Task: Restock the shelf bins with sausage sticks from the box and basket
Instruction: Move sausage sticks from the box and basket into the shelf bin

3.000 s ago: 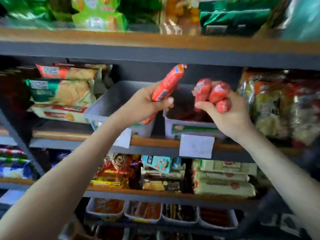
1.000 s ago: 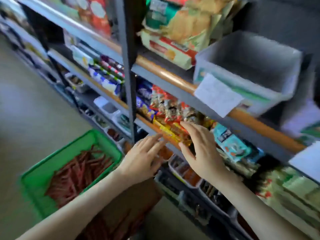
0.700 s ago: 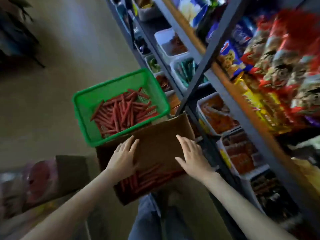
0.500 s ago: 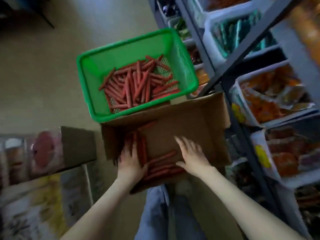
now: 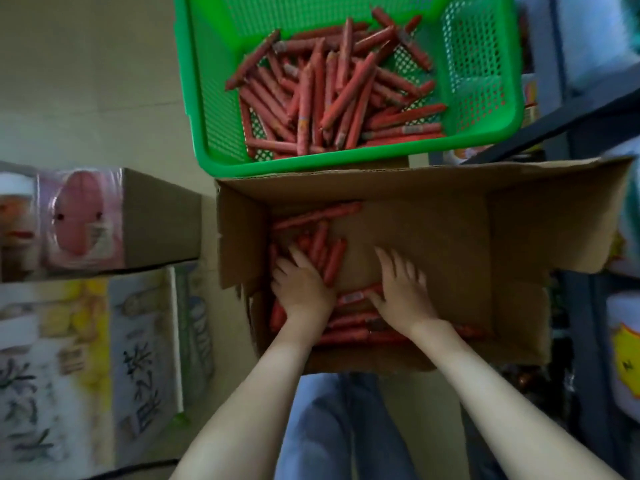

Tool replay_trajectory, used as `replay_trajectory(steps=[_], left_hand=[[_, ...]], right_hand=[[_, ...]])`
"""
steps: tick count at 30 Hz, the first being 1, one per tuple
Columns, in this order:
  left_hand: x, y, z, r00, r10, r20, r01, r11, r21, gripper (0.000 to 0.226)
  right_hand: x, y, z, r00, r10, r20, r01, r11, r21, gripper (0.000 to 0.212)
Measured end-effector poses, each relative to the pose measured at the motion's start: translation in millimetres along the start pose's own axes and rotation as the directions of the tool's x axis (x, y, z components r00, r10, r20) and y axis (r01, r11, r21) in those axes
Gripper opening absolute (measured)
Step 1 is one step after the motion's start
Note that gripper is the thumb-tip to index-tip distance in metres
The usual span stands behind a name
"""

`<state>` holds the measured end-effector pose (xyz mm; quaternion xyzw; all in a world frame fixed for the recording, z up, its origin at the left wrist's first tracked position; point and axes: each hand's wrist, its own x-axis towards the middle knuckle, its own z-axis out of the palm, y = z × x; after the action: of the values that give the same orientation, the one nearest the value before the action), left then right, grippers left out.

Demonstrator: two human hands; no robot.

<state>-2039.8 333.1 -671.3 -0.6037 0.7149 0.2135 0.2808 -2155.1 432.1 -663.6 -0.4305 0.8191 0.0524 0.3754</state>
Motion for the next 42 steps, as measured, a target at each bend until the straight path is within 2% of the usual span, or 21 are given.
replay_trajectory(steps=[3, 5, 7, 9, 11, 13, 14, 16, 18, 19, 21, 26, 30, 32, 34, 38, 42], left_hand=[[-4, 11, -7, 0.998, 0.061, 0.005, -0.060, 0.996, -0.066, 0.090], [-11, 19, -10, 0.992, 0.123, 0.035, -0.119, 0.989, -0.092, 0.088], [-16, 27, -14, 0.985, 0.148, 0.094, -0.133, 0.980, -0.148, 0.091], [-21, 33, -23, 0.975, 0.162, 0.154, -0.120, 0.961, -0.249, 0.089], [-28, 38, -34, 0.951, 0.221, 0.215, -0.105, 0.887, -0.450, 0.085], [-38, 41, -46, 0.920, 0.300, 0.254, -0.055, 0.738, -0.673, 0.071], [-45, 43, -54, 0.902, 0.325, 0.283, -0.003, 0.663, -0.749, 0.064], [-59, 48, -70, 0.851, 0.389, 0.354, 0.100, 0.541, -0.835, 0.069], [-72, 52, -89, 0.794, 0.458, 0.399, 0.148, 0.492, -0.858, 0.076], [-80, 56, -100, 0.771, 0.499, 0.396, 0.132, 0.483, -0.866, 0.072], [-98, 62, -124, 0.711, 0.589, 0.385, 0.103, 0.454, -0.885, 0.053], [-149, 73, -186, 0.539, 0.740, 0.403, 0.110, 0.412, -0.904, 0.017], [-187, 82, -234, 0.429, 0.806, 0.407, 0.061, 0.424, -0.904, 0.018], [-210, 87, -260, 0.371, 0.836, 0.405, -0.008, 0.439, -0.898, 0.020], [-234, 94, -284, 0.313, 0.867, 0.388, -0.078, 0.431, -0.899, 0.024], [-292, 113, -325, 0.172, 0.928, 0.330, -0.218, 0.362, -0.906, 0.041], [-360, 127, -347, 0.013, 0.958, 0.286, -0.311, 0.276, -0.909, 0.043]], right_hand=[[3, 2, -10, 1.000, 0.011, -0.007, -0.011, 0.996, 0.085, 0.071], [4, 2, -19, 0.999, 0.049, -0.002, -0.047, 0.978, 0.205, 0.066], [4, 2, -28, 0.995, 0.104, -0.007, -0.093, 0.912, 0.399, 0.058], [2, 5, -34, 0.987, 0.155, 0.039, -0.141, 0.735, 0.663, 0.048], [-4, 6, -42, 0.968, 0.188, 0.168, -0.234, 0.424, 0.875, 0.048], [-14, 9, -53, 0.933, 0.147, 0.328, -0.346, 0.126, 0.930, 0.071], [-21, 10, -60, 0.920, 0.095, 0.380, -0.384, 0.031, 0.923, 0.078], [-37, 9, -76, 0.919, -0.023, 0.393, -0.394, -0.073, 0.916, 0.069], [-58, 6, -95, 0.934, -0.087, 0.346, -0.354, -0.117, 0.928, 0.053], [-70, 5, -107, 0.945, -0.096, 0.313, -0.324, -0.135, 0.936, 0.045], [-95, 5, -133, 0.966, -0.075, 0.249, -0.258, -0.152, 0.954, 0.031], [-166, 2, -195, 0.992, -0.008, 0.124, -0.123, -0.193, 0.973, 0.021], [-212, -5, -232, 0.996, 0.056, 0.067, -0.049, -0.278, 0.959, 0.031], [-240, -9, -249, 0.993, 0.116, 0.012, 0.027, -0.330, 0.943, 0.037], [-269, -12, -269, 0.983, 0.172, -0.063, 0.121, -0.350, 0.929, 0.033], [-334, -16, -305, 0.928, 0.288, -0.236, 0.322, -0.306, 0.896, 0.033], [-409, -11, -324, 0.827, 0.419, -0.376, 0.490, -0.206, 0.847, 0.037]])
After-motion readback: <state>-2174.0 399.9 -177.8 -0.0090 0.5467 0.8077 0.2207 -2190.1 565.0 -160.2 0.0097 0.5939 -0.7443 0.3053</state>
